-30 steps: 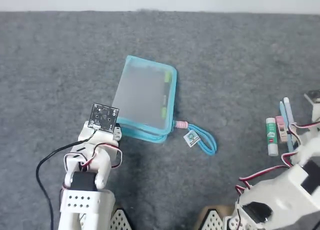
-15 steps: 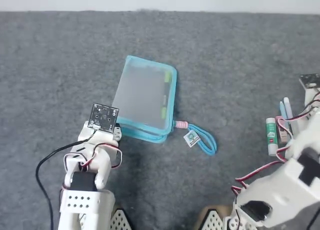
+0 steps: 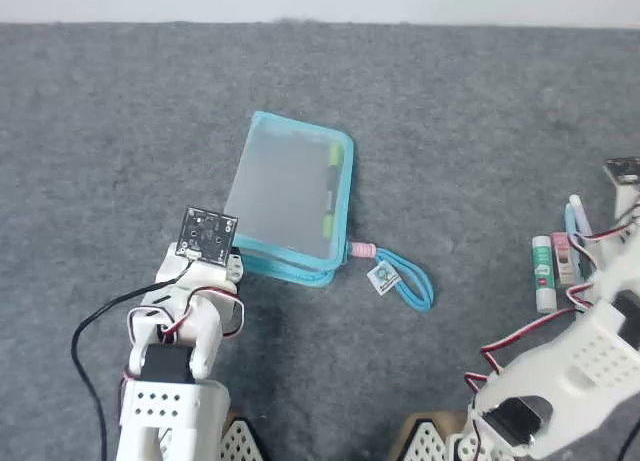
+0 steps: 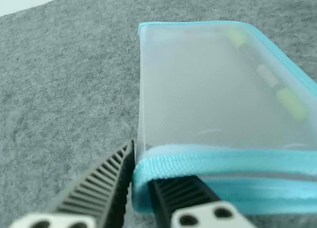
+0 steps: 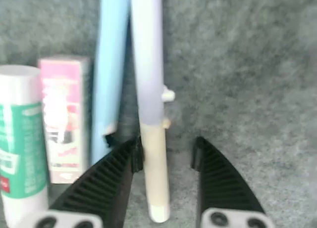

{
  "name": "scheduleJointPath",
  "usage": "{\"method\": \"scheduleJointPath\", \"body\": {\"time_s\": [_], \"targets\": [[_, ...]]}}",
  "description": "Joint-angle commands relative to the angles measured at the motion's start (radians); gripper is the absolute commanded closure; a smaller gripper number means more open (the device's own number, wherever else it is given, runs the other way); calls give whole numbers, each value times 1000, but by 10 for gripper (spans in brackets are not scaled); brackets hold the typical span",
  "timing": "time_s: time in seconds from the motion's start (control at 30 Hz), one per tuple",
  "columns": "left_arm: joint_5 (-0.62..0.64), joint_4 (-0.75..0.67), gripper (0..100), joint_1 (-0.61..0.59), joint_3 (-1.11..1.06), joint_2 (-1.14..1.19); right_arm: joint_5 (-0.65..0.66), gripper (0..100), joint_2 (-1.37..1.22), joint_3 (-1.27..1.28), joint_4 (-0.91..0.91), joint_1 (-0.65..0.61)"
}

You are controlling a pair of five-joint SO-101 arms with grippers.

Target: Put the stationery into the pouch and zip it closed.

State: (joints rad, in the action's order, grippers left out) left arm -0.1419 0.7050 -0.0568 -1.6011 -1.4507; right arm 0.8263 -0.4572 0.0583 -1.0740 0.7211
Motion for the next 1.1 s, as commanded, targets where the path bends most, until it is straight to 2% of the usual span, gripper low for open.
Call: {"method": "scheduleJointPath", "body": {"time_s": [0.0,0.27,0.37,0.53,0.63,0.77,0.87,1.07], "targets": [[3,-38,987,3,13,-15,21,980,-15,12,-36,70],[3,-38,987,3,13,-15,25,993,-10,12,-48,110],[5,-38,987,3,13,-15,25,992,33,-5,-147,99],[6,-58,987,5,12,-12,17,992,255,18,-298,31],[31,-81,987,5,-1,-15,15,992,441,123,-338,-33],[61,-78,987,3,2,-15,14,992,734,364,-341,-165],[71,-77,987,3,2,-15,-54,992,978,548,-344,-298],[127,-77,987,3,16,-15,-198,992,1343,697,-536,-697]]}}
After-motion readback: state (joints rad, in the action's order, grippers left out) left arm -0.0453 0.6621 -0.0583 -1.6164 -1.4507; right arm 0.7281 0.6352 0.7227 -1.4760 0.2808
